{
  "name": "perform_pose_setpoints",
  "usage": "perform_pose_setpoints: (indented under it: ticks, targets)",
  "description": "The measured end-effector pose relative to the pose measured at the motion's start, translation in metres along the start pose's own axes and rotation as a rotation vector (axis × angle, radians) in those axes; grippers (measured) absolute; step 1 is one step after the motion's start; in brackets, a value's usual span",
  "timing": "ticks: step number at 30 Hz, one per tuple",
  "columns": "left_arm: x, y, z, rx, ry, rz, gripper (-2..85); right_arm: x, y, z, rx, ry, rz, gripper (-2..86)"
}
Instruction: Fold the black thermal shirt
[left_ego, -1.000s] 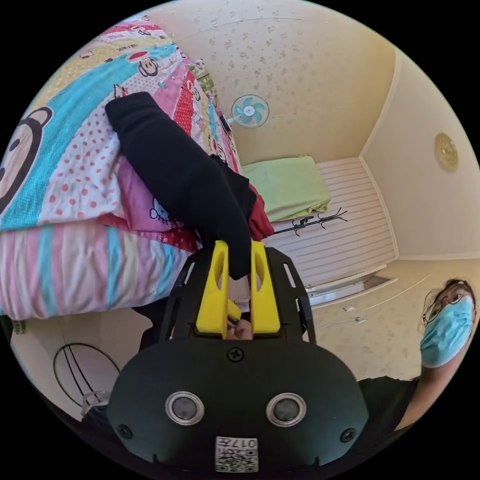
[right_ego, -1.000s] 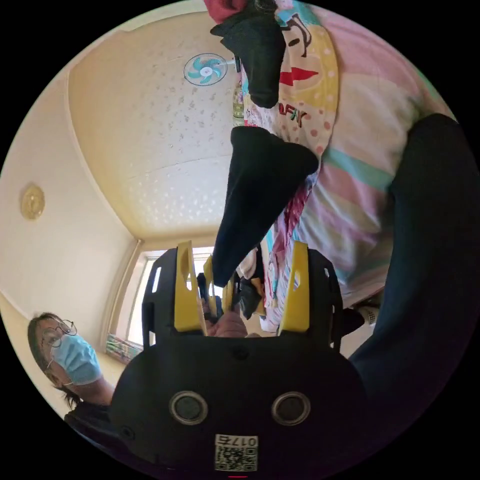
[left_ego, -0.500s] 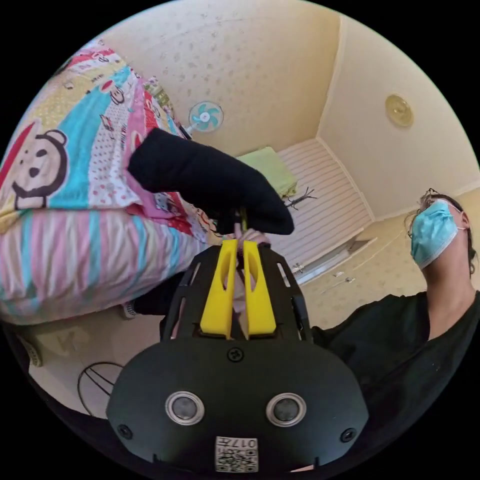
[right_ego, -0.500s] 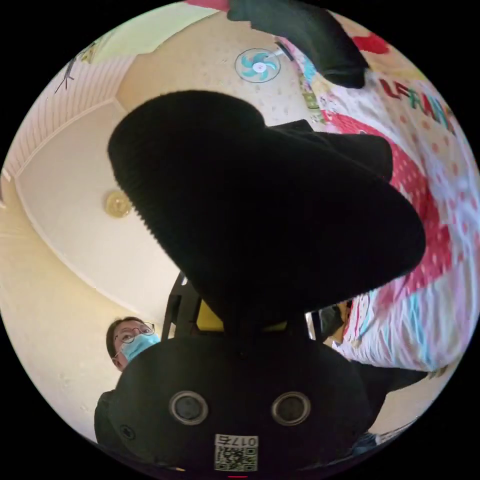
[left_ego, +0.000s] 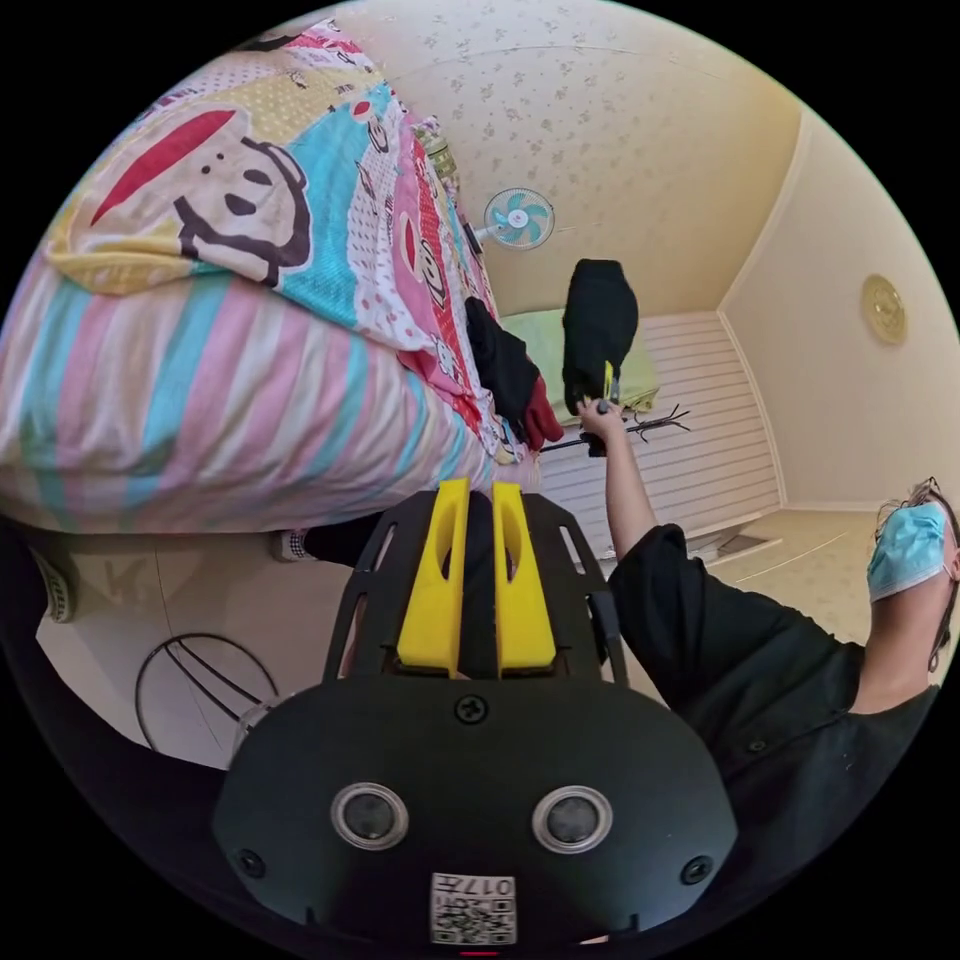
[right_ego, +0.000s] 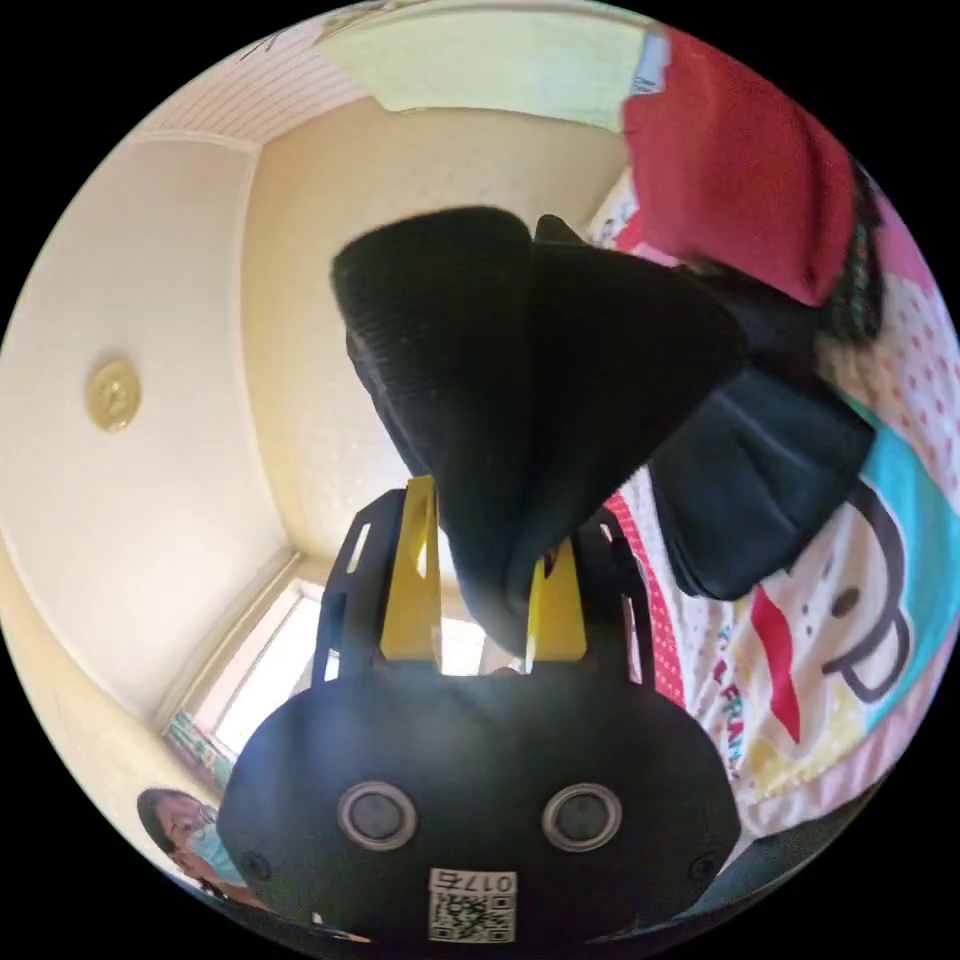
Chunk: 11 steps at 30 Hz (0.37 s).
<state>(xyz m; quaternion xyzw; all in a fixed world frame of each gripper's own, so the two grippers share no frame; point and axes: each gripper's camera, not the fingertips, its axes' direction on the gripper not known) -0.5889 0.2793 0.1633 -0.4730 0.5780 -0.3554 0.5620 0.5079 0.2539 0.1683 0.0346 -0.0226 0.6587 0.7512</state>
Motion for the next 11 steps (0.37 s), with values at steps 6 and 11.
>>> perform_pose_setpoints:
  ticks: [6, 11]
  targets:
    - [-0.001, -0.020, -0.012, 0.017, -0.024, -0.051, 5.1, 0.091, 0.129, 0.054, -0.139, 0.320, -0.171, 7.0]
    - [0.007, -0.044, -0.027, 0.055, -0.056, -0.055, 5.0, 0.013, 0.289, 0.237, -0.720, 0.391, -0.734, 3.1]
